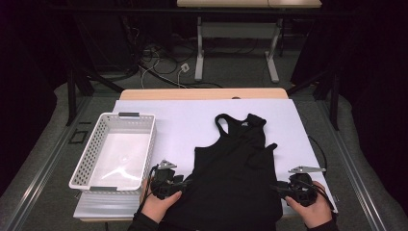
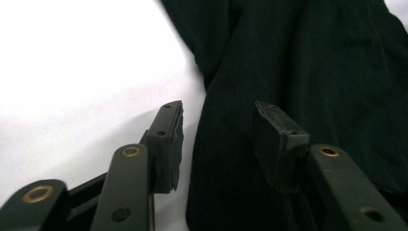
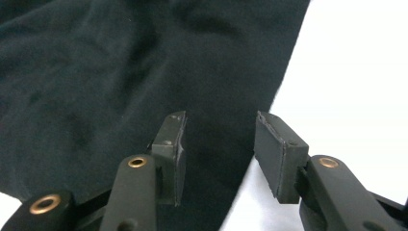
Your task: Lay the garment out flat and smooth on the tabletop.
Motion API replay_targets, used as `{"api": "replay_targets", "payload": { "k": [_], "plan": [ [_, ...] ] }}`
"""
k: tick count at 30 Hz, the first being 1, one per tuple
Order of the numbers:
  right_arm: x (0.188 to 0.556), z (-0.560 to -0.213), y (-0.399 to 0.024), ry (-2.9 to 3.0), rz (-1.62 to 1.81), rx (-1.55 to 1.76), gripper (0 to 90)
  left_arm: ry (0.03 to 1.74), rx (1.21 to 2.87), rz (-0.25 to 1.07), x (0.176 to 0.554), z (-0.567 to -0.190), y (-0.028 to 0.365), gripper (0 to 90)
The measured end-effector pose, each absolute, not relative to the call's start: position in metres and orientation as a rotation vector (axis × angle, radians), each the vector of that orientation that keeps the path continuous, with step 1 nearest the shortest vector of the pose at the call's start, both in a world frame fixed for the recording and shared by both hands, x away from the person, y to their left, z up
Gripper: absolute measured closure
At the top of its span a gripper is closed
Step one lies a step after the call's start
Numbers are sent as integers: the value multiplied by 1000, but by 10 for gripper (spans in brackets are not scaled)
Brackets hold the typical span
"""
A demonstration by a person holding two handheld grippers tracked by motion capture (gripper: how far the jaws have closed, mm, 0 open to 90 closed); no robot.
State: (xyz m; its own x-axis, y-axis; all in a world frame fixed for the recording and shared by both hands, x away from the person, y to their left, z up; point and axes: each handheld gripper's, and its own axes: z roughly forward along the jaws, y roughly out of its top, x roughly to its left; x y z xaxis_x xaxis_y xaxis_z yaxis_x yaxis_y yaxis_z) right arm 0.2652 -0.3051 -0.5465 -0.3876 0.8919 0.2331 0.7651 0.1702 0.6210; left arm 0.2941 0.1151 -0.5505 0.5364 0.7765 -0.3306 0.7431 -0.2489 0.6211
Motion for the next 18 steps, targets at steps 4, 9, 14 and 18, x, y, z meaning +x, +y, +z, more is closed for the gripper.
{"api": "replay_targets", "payload": {
  "k": [4,9,14,18],
  "plan": [
    [265,-549,-307,2246,1019,1614,589,1229,2034,33,293,-554,112,618],
    [262,-550,-305,2246,1038,1627,694,1232,2055,18,291,-554,110,751],
    [260,-550,-299,2306,1033,1629,839,1230,2077,-16,288,-553,110,848],
    [259,-549,-295,2336,1011,1621,872,1227,2089,-33,284,-552,110,862]
  ]
}}
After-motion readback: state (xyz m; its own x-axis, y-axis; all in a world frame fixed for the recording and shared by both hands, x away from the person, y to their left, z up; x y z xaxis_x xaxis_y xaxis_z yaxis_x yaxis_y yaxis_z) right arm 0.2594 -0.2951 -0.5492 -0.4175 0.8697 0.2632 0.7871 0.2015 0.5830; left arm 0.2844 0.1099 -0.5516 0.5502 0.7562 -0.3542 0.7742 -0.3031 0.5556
